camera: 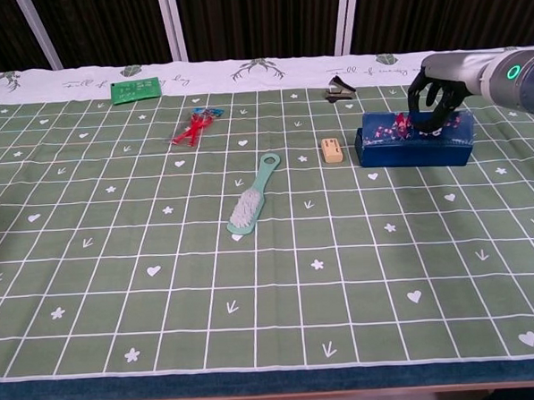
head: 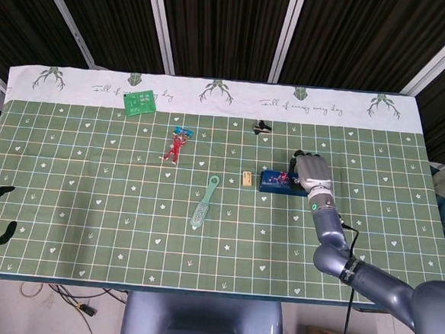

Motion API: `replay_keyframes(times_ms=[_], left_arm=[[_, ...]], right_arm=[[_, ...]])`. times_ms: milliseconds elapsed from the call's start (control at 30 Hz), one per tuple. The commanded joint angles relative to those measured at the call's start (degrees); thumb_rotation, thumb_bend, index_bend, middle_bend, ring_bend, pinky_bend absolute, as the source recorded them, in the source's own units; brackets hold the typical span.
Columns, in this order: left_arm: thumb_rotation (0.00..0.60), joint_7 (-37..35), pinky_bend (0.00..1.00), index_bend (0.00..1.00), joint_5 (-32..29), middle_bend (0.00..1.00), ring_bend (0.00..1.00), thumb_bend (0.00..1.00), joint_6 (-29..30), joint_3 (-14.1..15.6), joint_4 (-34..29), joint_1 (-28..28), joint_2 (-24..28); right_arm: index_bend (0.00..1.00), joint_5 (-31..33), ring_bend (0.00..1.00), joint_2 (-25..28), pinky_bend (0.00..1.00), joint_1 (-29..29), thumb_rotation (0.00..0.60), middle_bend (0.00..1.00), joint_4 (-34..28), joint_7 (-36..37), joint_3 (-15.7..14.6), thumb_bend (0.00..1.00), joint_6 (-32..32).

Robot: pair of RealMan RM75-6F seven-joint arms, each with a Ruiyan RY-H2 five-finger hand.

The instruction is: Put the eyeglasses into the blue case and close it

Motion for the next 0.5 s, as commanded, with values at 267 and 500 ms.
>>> replay_keyframes(times_ms=[267,500], left_arm=[[0.600,-0.1,0.00,0.21,-0.1,0.00,0.00,0.36,-0.2,0.0,0.0,0.0,0.1],[0.600,-0.1,0.00,0.21,0.0,0.00,0.00,0.36,-0.2,0.1,0.0,-0.1,0.1]], right_arm=[[0.28,2.3,0.23,-1.2,0.24,1.7,0.600,0.19,4.0,1.0,0.1,0.61,-3.7],[0.12,1.3,0.23,-0.6,0.24,1.9,0.600,0.19,3.6,3.2,0.4,0.56,-4.5]])
